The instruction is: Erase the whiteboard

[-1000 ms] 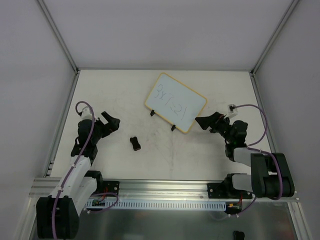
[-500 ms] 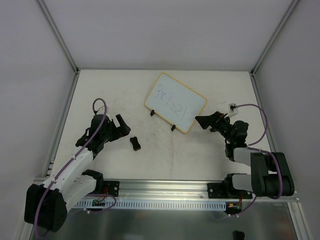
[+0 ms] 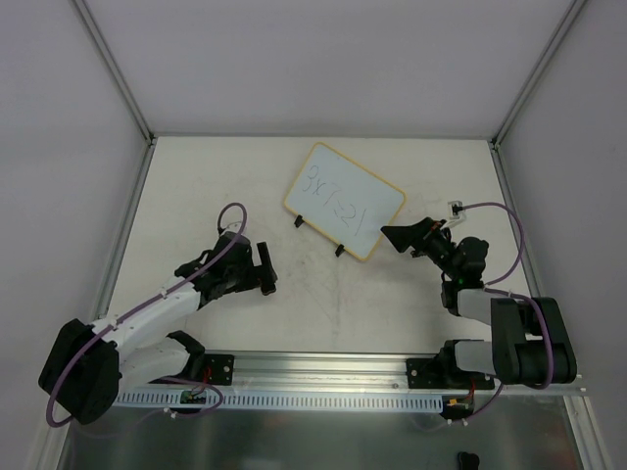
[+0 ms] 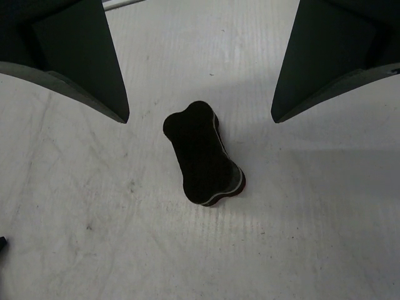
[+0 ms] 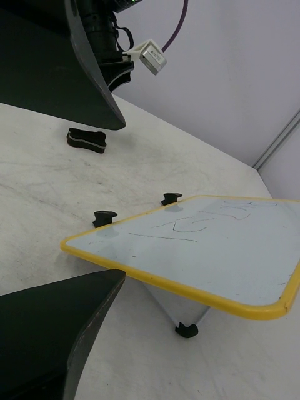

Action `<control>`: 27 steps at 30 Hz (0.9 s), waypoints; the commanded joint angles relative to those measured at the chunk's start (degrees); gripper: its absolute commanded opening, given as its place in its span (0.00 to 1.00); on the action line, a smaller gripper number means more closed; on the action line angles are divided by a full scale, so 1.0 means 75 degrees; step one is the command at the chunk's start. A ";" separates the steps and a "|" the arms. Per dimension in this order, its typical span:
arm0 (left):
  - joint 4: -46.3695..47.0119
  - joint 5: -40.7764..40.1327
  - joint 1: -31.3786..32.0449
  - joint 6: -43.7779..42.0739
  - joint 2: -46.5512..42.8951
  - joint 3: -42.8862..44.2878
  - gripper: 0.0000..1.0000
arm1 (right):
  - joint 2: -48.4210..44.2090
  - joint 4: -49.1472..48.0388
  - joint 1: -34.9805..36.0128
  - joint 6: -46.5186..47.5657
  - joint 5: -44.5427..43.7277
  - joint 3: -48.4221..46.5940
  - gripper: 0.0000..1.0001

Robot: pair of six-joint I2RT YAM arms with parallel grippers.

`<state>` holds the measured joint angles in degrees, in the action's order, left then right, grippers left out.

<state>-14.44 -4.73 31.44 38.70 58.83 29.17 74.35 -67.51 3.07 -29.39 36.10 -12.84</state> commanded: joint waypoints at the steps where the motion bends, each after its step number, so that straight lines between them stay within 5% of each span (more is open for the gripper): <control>1: -0.0196 -0.0447 0.0214 0.0465 0.0335 0.0376 0.99 | 0.0048 -0.0702 0.0048 -0.0078 0.0191 -0.0116 0.99; 9: -0.0571 -0.1033 0.0296 0.0477 0.1741 0.1091 0.99 | 0.0095 -0.0761 0.0048 -0.0101 0.0261 -0.0128 0.99; 27: -0.0583 -0.0881 0.0472 0.0793 0.2562 0.1513 0.97 | 0.0282 -0.0901 0.0059 -0.0230 0.0390 -0.0198 0.99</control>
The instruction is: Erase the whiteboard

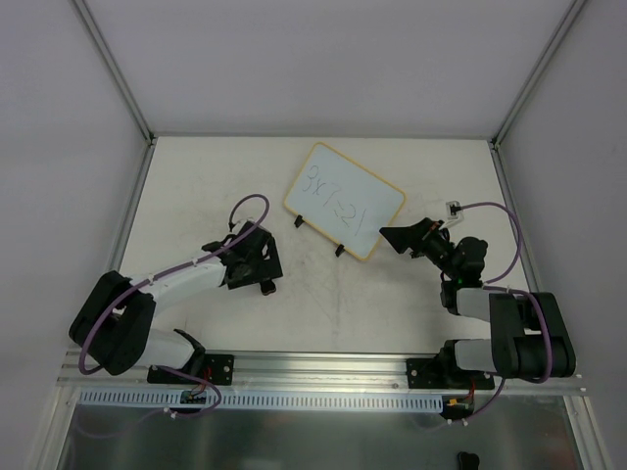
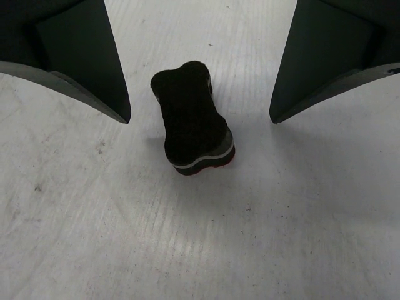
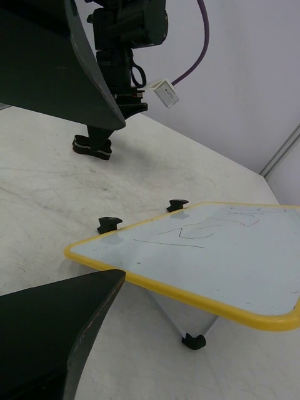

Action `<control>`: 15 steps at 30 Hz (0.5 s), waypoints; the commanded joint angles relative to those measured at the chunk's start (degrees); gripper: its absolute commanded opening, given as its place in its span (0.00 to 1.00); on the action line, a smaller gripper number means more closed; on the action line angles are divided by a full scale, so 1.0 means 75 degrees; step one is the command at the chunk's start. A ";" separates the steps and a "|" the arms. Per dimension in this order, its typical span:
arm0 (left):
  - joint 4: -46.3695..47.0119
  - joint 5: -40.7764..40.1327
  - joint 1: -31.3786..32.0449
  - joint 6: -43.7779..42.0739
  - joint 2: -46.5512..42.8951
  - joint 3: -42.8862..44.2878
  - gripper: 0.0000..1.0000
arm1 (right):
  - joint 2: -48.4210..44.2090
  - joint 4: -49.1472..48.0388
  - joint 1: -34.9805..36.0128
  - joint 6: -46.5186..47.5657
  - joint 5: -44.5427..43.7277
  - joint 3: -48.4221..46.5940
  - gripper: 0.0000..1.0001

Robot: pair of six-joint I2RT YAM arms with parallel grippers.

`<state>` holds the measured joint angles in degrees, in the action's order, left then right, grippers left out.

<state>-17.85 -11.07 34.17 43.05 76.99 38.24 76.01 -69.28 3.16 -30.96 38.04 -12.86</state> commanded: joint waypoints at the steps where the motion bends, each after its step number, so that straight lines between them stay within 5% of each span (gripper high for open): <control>1: -0.0128 -0.0059 0.0142 0.0237 0.0199 0.0315 0.94 | 0.0061 -0.0700 0.0036 -0.0032 0.0131 -0.0195 0.99; 15: -0.0128 -0.0293 0.0354 0.0354 0.0926 0.0538 0.77 | 0.0131 -0.0736 0.0036 -0.0079 0.0166 -0.0219 0.99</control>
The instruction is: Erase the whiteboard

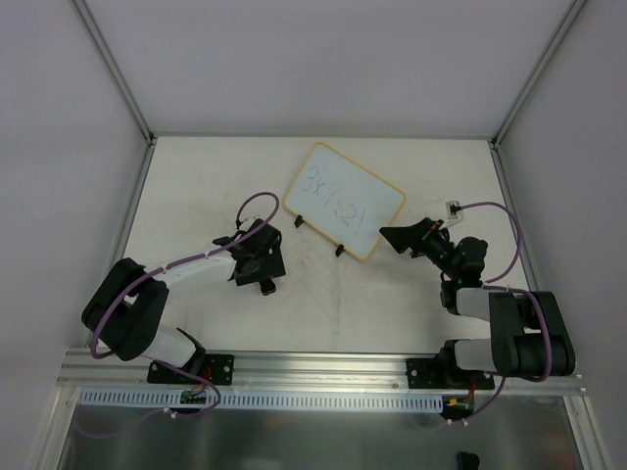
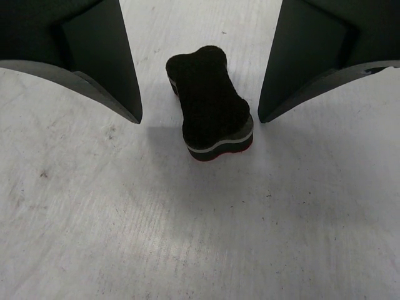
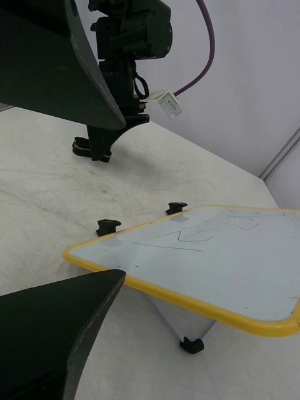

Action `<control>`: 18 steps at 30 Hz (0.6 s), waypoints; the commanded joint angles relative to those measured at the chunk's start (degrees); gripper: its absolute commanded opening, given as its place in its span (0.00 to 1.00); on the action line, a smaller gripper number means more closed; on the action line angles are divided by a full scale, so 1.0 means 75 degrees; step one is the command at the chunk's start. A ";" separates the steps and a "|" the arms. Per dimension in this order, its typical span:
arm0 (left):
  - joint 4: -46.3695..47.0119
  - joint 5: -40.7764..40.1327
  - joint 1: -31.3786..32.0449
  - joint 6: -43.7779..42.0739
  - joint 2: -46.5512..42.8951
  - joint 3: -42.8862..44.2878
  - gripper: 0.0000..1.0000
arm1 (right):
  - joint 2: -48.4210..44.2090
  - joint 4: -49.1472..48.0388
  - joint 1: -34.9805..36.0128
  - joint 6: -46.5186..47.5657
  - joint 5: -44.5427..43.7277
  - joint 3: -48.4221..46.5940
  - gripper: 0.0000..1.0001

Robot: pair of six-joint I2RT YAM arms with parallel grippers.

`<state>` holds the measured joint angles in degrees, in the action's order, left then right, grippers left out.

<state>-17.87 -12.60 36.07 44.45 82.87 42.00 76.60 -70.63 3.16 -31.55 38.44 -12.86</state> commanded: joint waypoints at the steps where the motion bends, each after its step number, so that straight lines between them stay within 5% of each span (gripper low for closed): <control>1: -0.0137 -0.0089 0.0100 0.0156 0.0107 0.0025 0.75 | 0.0053 -0.0555 0.0036 -0.0012 0.0102 -0.0207 0.99; 10: -0.0430 -0.0195 0.0135 -0.0114 0.0048 -0.0104 0.64 | 0.0100 -0.0614 0.0036 -0.0059 0.0114 -0.0219 0.99; 18: -0.0582 -0.0078 0.0124 -0.0242 0.0224 -0.0139 0.39 | 0.0076 -0.0602 0.0013 -0.0071 0.0125 -0.0207 0.99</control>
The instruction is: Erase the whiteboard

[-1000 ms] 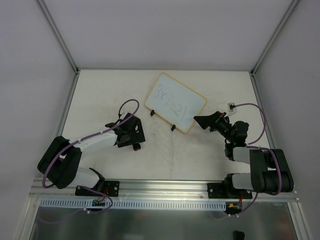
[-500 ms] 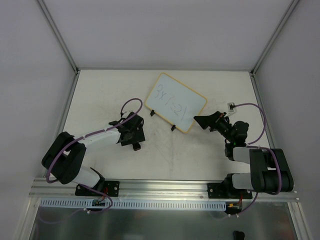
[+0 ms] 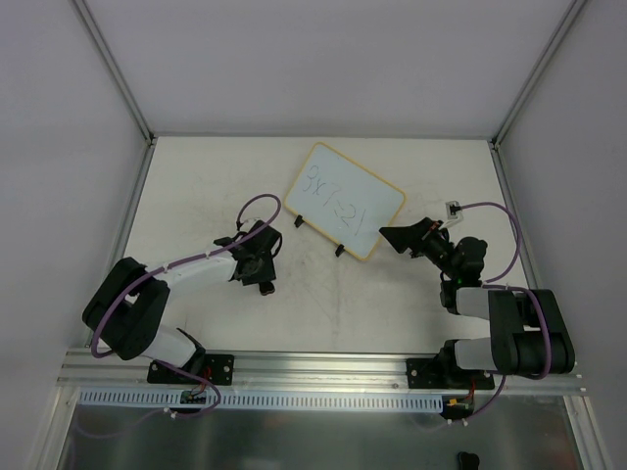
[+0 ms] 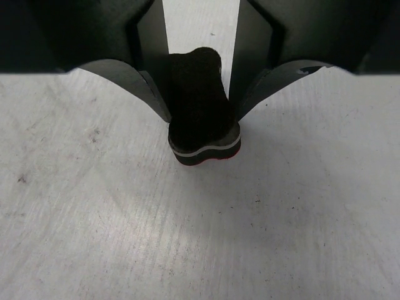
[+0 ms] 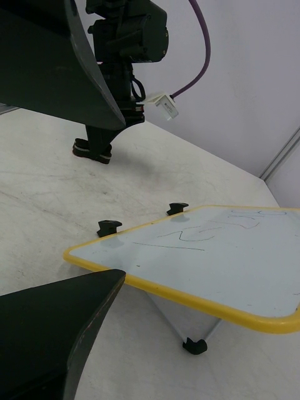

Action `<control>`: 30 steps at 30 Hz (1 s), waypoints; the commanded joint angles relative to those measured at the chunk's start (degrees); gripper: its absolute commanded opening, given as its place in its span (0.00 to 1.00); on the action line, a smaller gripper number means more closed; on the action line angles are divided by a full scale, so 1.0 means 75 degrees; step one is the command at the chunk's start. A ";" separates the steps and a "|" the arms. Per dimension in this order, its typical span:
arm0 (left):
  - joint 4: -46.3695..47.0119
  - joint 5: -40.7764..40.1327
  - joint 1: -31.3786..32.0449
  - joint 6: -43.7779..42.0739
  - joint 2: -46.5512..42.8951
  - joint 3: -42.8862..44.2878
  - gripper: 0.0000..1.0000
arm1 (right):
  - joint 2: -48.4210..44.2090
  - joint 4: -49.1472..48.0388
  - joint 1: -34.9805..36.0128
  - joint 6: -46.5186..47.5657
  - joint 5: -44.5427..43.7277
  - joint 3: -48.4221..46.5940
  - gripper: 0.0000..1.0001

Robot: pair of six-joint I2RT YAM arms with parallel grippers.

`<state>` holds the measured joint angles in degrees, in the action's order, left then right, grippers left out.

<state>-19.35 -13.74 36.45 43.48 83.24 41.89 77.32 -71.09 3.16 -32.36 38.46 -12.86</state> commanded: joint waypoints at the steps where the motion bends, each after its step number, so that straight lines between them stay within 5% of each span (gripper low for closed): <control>1: -0.0373 0.0097 0.0074 -0.0126 0.0174 -0.0147 0.36 | -0.0020 -0.0541 0.0012 0.0037 0.0134 -0.0207 0.99; 4: -0.0373 0.0202 0.0074 -0.0173 0.0058 -0.0229 0.17 | -0.0009 -0.0553 0.0001 0.0014 0.0158 -0.0207 0.99; 10: -0.0361 0.0133 0.0074 -0.0454 -0.1124 -0.0347 0.00 | -0.0020 -0.0541 -0.0069 0.0002 0.0228 -0.0218 0.99; 14: -0.0361 -0.0230 0.0074 -0.0910 -0.2342 -0.0265 0.00 | -0.0043 -0.0541 -0.0151 0.0037 0.0263 -0.0219 0.99; 22: -0.0267 -0.0758 0.0004 -0.1695 -0.2849 0.0156 0.04 | 0.0213 -0.0529 -0.0351 0.0014 0.0228 -0.0277 0.99; 30: 0.1335 0.1220 -0.1307 -0.2738 -0.2638 0.0274 0.00 | 0.0670 -0.0506 -0.0386 -0.0081 0.0298 -0.0605 0.99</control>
<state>-16.01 -11.49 29.52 27.70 63.00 41.82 81.32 -71.33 0.62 -33.39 39.92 -15.49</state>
